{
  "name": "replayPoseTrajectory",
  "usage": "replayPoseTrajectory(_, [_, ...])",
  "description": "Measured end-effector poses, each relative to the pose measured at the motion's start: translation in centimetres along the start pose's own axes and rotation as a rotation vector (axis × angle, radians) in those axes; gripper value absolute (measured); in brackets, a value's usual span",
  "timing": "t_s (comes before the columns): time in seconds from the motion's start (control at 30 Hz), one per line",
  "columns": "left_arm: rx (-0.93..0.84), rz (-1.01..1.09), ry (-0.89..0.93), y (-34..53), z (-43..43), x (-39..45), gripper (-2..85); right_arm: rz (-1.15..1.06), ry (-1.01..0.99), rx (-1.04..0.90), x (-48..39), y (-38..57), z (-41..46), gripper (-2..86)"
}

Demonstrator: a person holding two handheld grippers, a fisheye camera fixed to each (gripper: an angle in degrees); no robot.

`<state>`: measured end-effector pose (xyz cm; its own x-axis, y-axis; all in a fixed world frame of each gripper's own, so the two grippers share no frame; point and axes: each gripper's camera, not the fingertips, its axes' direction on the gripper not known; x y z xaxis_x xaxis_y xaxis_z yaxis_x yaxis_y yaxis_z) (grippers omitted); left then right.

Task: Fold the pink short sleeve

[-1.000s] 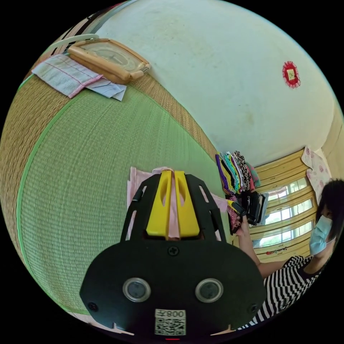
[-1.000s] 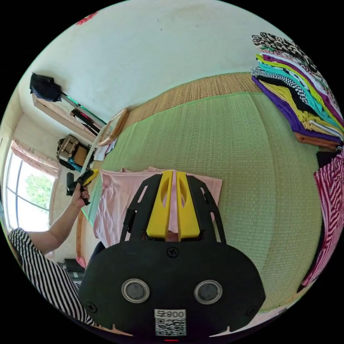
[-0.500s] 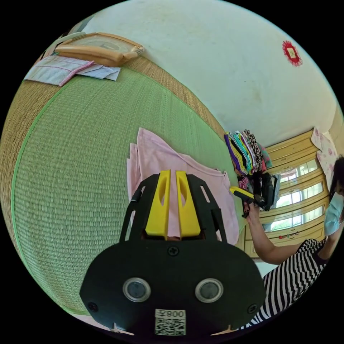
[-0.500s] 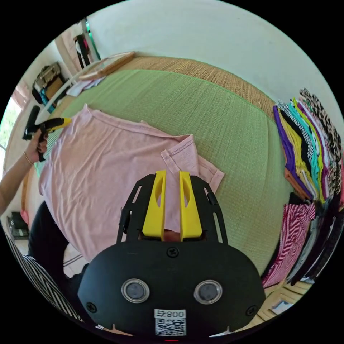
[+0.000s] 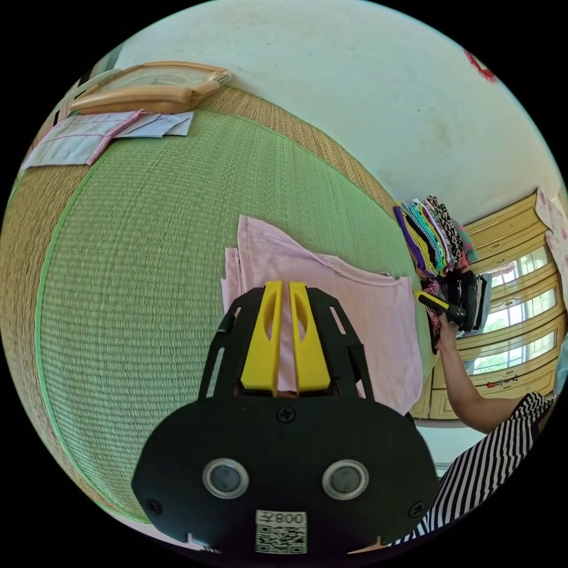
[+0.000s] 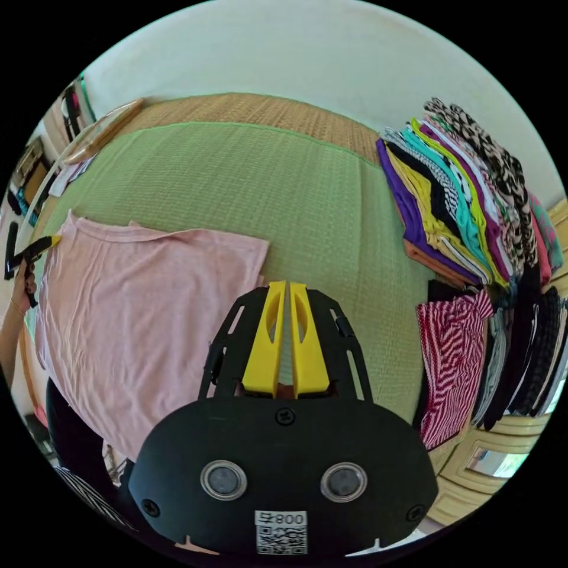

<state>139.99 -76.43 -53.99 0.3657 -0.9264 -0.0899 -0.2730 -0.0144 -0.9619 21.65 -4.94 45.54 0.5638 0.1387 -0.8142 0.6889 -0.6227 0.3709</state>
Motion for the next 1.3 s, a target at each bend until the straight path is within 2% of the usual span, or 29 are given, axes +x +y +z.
replayPoseTrajectory(0.17, [0.03,0.023,0.016,-1.4,-1.3,0.4,2.2,0.141,-0.216,0.06,4.3,0.5,-1.0,1.4])
replayPoseTrajectory(0.33, [-0.006,0.066,0.009,-3.5,-0.4,1.2,2.1,-0.073,-0.39,0.079,-2.1,-1.4,-1.6,1.3])
replayPoseTrajectory(0.53, [-0.036,0.077,0.019,-5.3,1.2,1.4,1.4,-0.186,-0.454,0.051,-6.6,-5.3,0.9,0.6])
replayPoseTrajectory(0.97, [0.04,0.031,0.007,-7.3,-0.4,-1.6,1.1,-0.119,-0.496,0.087,-3.1,-9.7,2.9,0.3])
replayPoseTrajectory(1.1, [0.089,0.007,0.024,-5.1,-3.3,-3.2,2.1,-0.085,-0.557,0.106,-1.8,-9.0,2.9,0.6])
replayPoseTrajectory(1.3, [0.124,-0.039,-0.05,1.4,-8.6,-6.3,4.0,-0.099,-0.608,0.125,-1.5,-4.0,2.0,1.4])
